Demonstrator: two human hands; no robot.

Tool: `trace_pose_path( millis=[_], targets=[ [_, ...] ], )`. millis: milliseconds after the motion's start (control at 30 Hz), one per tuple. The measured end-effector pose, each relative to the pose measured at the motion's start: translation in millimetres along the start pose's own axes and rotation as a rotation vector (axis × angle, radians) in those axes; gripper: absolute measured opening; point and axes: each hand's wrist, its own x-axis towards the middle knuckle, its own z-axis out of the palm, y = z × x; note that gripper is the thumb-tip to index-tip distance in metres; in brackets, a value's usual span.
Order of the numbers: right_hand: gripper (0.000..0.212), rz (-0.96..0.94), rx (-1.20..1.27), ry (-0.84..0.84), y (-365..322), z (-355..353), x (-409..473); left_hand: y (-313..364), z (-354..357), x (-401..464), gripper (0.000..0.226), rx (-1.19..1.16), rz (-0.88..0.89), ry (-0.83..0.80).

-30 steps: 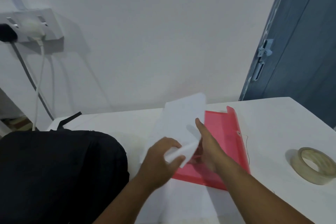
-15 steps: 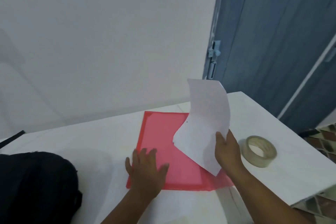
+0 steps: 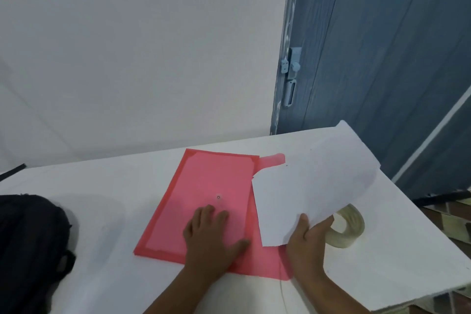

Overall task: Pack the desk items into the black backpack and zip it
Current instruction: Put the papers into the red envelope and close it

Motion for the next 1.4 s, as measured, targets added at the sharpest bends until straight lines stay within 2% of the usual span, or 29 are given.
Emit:
trace_pose_path(
  millis=[200,267,333,433,500,600,733,833,1000,1133,1400],
  targets=[
    [0.061,-0.025,0.089,-0.004,5.8,-3.4,-1.3,-6.8,9.6,0.2,0.054,-0.079,0.033,0.153],
    [0.062,0.003,0.115,-0.001,8.2,-3.1,-1.6,-8.6,11.9,-1.3,0.051,-0.101,0.047,0.221],
    [0.062,0.017,0.117,0.016,9.8,-3.3,-0.7,-7.2,11.6,-3.9,0.063,-0.100,0.079,0.236],
    [0.062,0.011,0.104,0.060,11.4,-2.9,1.3,0.4,5.6,-7.1,0.100,0.012,0.100,0.133],
    [0.062,-0.005,0.087,0.074,11.2,-3.2,0.1,2.9,2.3,-6.0,0.105,0.037,0.074,0.073],
    [0.063,-0.010,0.102,0.047,9.8,-4.7,-0.8,0.7,4.8,-4.7,0.087,-0.008,0.070,0.093],
    [0.062,0.009,0.121,0.026,9.7,-4.6,0.2,-2.5,11.5,-5.3,0.046,-0.201,0.081,0.274],
    [0.063,0.002,0.127,0.044,12.9,-4.2,1.8,0.1,8.5,-4.8,0.031,-0.340,0.092,0.352],
    [0.063,0.049,0.163,0.035,10.7,-6.4,1.8,-1.9,13.2,-6.5,0.034,-0.302,0.200,0.477],
    [0.061,0.051,0.165,0.043,5.3,-11.1,-1.9,-2.7,13.5,-7.7,0.035,-0.262,0.184,0.562],
    [0.061,0.080,0.144,-0.068,-20.8,-32.9,-23.7,3.2,11.2,-15.2,0.032,-0.298,0.172,0.497]
  ],
)
